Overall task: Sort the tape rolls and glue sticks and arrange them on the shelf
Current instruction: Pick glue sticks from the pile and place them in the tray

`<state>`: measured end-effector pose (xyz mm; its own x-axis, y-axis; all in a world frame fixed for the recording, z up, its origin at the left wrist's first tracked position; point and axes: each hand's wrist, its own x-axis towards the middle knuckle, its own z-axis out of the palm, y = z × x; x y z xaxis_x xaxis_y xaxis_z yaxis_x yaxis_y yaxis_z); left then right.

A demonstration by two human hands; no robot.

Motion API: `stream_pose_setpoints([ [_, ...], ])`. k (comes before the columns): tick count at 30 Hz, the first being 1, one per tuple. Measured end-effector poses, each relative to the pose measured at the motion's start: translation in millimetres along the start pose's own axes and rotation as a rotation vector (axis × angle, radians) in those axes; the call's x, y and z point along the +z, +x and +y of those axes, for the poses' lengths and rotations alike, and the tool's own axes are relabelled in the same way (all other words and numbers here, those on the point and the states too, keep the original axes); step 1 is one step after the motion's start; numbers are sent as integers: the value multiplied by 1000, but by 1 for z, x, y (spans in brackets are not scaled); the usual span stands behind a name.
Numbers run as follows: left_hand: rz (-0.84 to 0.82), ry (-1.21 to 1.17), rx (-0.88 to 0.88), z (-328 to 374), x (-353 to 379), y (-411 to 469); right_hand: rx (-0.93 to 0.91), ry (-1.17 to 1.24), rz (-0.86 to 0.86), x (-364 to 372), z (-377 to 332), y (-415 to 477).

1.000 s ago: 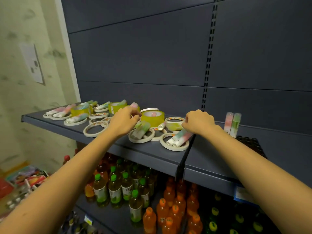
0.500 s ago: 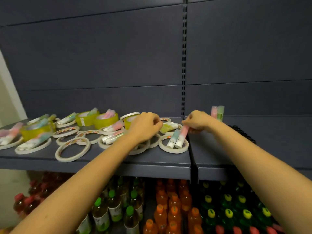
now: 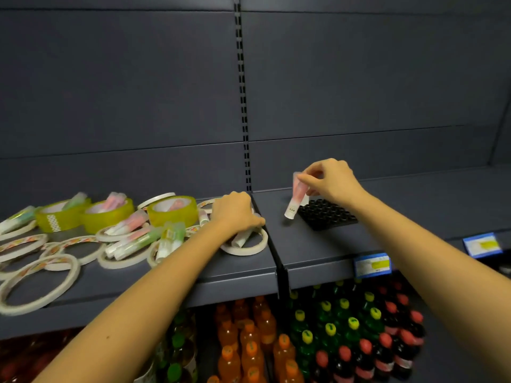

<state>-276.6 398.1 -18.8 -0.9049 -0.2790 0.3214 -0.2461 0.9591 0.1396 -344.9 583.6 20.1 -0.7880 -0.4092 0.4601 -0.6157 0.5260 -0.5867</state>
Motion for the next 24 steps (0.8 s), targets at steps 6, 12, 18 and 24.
stream_pose_setpoints([
  [6, 154, -178, 0, 20, -22, 17, -24, -31, 80, -25, 25, 4],
  [12, 212, -277, 97, 59, -33, 35, -40, -120, 90, -42, 56, 17],
  [18, 236, -254, 104, 101, -21, 63, -94, -162, 81, -61, 88, 43],
  [24, 266, -159, 45, 127, 0, 84, -183, -165, 30, -63, 111, 71],
])
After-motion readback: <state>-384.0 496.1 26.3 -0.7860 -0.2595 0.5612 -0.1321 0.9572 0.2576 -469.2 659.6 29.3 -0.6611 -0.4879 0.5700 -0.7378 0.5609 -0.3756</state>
